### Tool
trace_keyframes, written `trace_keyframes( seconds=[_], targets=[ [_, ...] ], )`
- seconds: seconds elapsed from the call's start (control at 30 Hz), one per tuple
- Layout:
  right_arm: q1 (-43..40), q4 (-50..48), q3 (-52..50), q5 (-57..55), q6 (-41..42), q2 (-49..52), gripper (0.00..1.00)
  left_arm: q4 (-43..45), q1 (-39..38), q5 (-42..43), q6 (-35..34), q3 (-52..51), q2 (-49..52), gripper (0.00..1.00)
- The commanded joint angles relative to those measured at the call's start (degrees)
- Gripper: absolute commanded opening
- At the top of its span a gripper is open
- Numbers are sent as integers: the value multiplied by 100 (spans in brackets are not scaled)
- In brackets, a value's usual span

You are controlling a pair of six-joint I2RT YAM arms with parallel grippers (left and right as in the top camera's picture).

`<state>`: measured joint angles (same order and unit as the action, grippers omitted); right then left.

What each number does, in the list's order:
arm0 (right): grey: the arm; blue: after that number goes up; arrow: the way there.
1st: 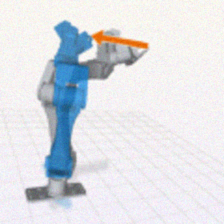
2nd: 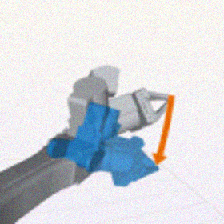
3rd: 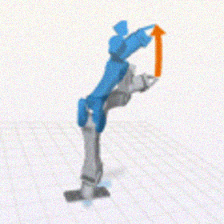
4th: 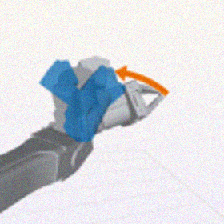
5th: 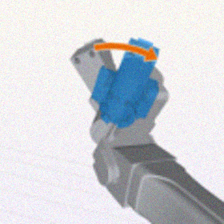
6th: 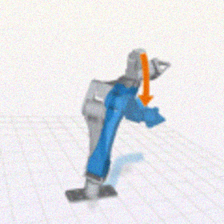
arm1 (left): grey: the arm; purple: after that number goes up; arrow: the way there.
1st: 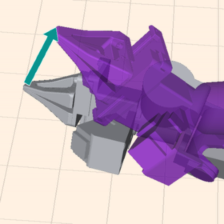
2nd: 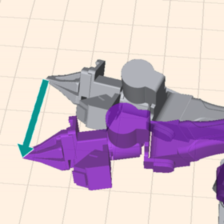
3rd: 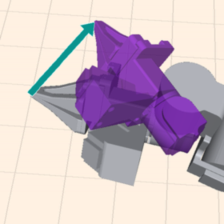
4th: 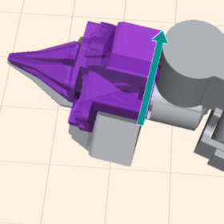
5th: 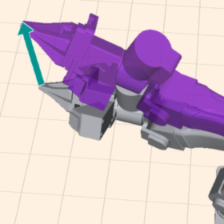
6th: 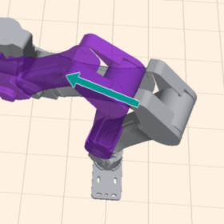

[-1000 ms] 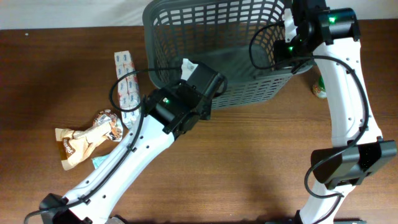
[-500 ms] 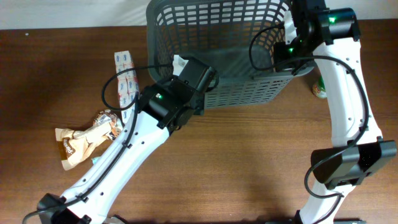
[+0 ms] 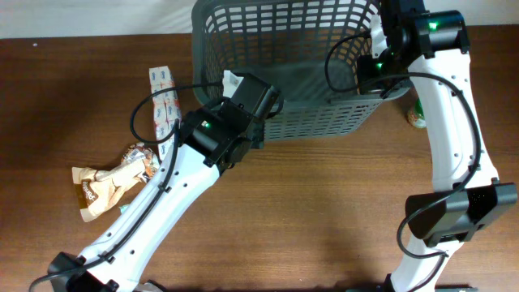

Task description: Pack container

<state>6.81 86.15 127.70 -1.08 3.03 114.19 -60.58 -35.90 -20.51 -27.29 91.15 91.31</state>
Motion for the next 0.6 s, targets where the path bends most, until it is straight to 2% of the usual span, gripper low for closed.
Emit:
trace_keyframes(
  seconds=[0.0,0.3,0.33,0.4,0.43,0.57],
  targets=[
    [42,59,9,-96,44,63,4,15,57,-184,-48,50,4,2],
    [74,63,9,-90,44,63,4,11,55,-181,-48,50,4,2],
    [81,59,9,-90,44,63,4,11,55,-181,-48,50,4,5],
    [107,37,9,-90,44,63,4,11,55,-181,-48,50,4,24],
    [114,13,9,-90,44,63,5,11,55,-181,-48,50,4,28],
    [151,-63,9,-90,44,63,8,11,55,-181,-48,50,4,28]
  ],
)
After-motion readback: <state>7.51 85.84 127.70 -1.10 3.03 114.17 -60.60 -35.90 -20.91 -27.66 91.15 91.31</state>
